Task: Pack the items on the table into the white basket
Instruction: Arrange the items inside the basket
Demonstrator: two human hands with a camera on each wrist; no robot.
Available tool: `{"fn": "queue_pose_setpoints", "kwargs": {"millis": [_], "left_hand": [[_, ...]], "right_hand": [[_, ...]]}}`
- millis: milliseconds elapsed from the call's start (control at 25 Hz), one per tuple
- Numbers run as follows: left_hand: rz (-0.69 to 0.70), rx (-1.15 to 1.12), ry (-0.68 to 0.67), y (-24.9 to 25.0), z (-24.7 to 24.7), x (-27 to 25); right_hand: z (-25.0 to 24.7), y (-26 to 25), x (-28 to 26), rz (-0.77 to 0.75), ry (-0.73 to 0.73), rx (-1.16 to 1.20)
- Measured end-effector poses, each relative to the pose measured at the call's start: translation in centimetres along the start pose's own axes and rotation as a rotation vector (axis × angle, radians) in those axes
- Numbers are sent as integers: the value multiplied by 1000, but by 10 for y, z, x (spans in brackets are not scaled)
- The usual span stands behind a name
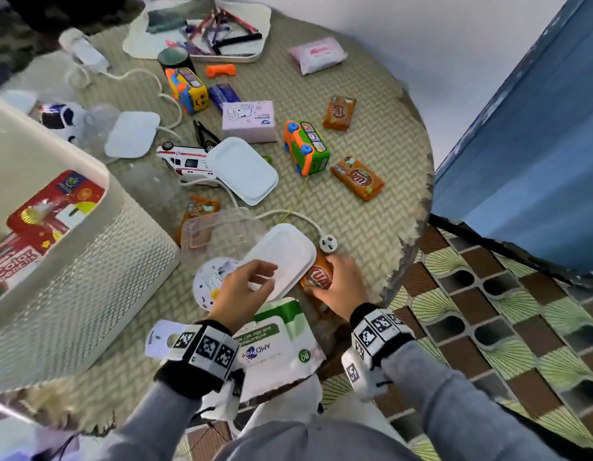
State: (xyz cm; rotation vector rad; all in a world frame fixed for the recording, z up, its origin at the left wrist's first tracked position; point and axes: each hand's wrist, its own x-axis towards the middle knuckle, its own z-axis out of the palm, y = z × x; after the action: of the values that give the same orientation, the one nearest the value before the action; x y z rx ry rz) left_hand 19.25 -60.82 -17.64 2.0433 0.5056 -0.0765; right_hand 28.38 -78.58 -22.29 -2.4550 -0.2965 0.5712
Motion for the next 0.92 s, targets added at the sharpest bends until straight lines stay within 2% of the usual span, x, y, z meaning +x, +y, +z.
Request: {"fn": "queue_pose_setpoints", "kwargs": {"millis": [80,200,280,400,560,800,920], "left_hand": [[-4,-2,-12,0,-1,3],[19,-2,-17,2,-2,7],[22,-9,-19,2,-2,10],[24,-31,-22,6,3,16],[47,-43,-32,25,18,34],[170,-59,-64,75,46,101],[227,19,-66,100,65,148]], "right_hand": [[-1,-3,-1,24,-5,95],[-10,-5,-3,-20,26,220],[-17,-1,-5,-49,38,218],[-33,6,-5,-88,124,197],[-68,9,5,-95,203,367],[-120,25,48,-80,167,617],[-148,39,73,-82,172,655]]}}
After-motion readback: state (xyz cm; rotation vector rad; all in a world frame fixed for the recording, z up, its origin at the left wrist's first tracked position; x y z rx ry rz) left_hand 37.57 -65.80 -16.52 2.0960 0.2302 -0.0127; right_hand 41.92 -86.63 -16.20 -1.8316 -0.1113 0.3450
